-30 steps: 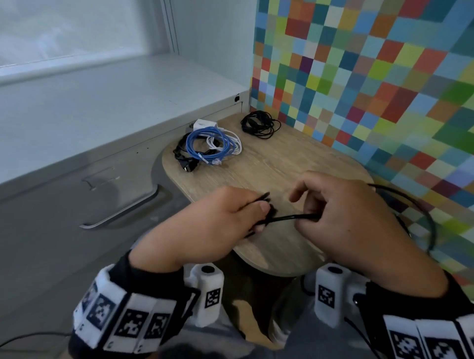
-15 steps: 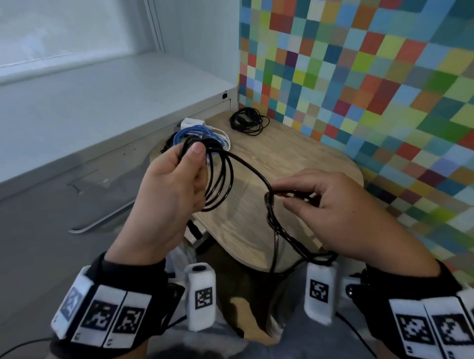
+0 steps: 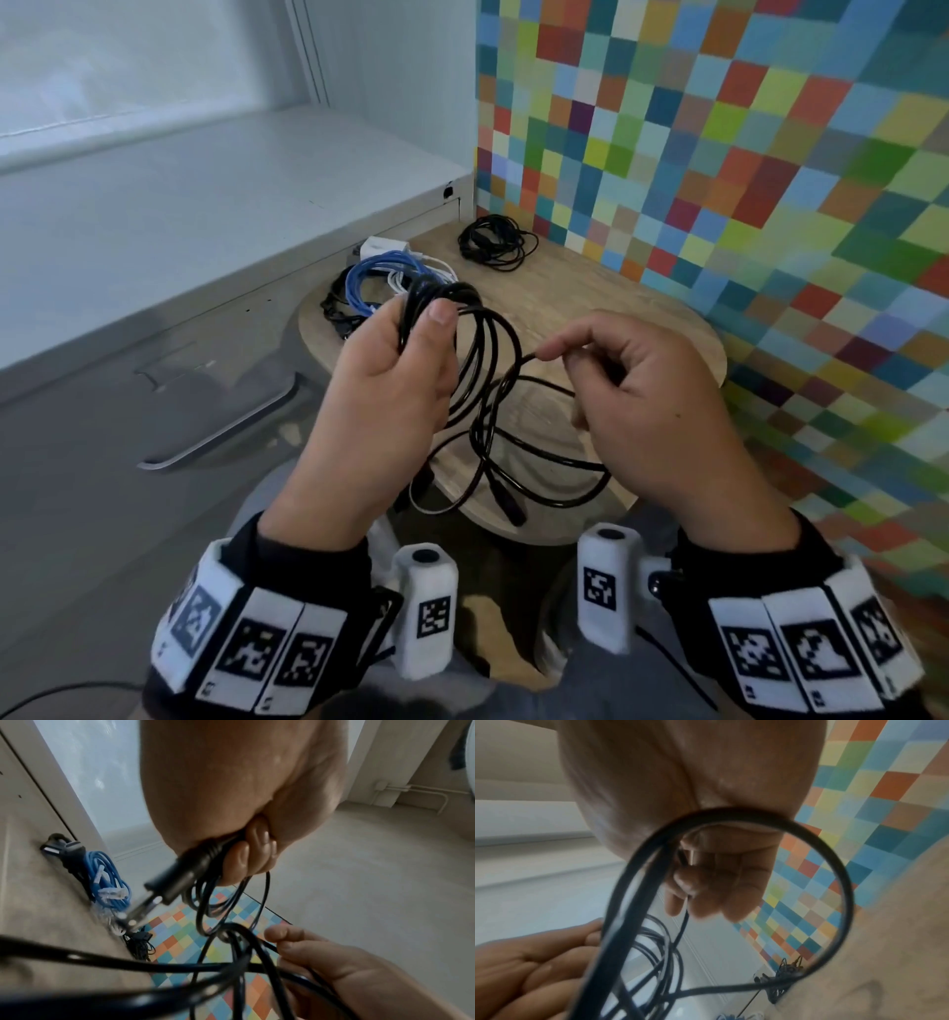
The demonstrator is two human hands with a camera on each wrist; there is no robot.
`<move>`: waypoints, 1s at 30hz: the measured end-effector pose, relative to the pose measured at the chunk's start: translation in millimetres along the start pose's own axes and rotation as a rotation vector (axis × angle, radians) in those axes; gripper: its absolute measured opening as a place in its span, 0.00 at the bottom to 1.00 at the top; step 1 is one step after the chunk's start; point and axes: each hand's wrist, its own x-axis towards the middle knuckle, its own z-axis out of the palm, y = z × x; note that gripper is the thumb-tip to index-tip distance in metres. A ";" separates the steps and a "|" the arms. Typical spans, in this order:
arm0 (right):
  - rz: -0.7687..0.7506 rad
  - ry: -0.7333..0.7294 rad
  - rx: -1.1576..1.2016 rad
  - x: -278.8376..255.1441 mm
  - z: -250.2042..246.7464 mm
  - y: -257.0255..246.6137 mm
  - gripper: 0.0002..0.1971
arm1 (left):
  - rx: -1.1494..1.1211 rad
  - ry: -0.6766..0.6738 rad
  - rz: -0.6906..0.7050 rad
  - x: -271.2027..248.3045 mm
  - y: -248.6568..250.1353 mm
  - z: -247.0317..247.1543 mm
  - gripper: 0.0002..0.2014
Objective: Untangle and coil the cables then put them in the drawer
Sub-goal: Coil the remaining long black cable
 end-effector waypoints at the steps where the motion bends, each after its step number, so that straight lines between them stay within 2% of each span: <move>1: 0.002 -0.024 -0.016 0.6 -1.2 1.5 0.18 | -0.037 0.021 0.029 0.0 0.0 0.1 0.15; 4: 0.030 -0.108 -0.139 1.7 0.3 6.1 0.19 | -0.151 0.106 0.105 1.9 2.2 -2.7 0.15; 8: 0.008 -0.056 -0.263 0.1 8.2 0.1 0.05 | -0.216 0.175 0.127 2.7 5.3 -3.3 0.15; 10: -0.007 -0.006 -0.275 -2.3 11.3 -5.5 0.09 | -0.221 0.177 0.133 1.5 6.0 -2.1 0.15; 15: -0.245 0.163 -0.266 -4.7 16.2 -11.2 0.12 | -0.199 0.097 0.156 -2.7 8.6 4.4 0.14; 18: -0.245 0.163 -0.161 -3.7 12.4 -10.7 0.14 | -0.105 0.051 0.196 -5.8 7.9 9.2 0.13; 21: -0.209 0.118 -0.124 -3.8 6.1 -10.7 0.10 | -0.018 0.074 0.226 -6.3 4.6 12.5 0.12; 23: -0.148 0.032 -0.115 -3.8 1.6 -7.6 0.10 | 0.033 0.081 0.223 -5.6 1.5 12.0 0.11; 27: -0.120 -0.145 -0.211 -2.7 -3.1 -3.4 0.11 | 0.119 0.016 0.225 -6.3 -3.6 13.3 0.11; 30: -0.112 -0.223 -0.122 -2.1 -4.1 -0.5 0.05 | 0.172 -0.028 0.239 -8.0 -5.5 18.0 0.12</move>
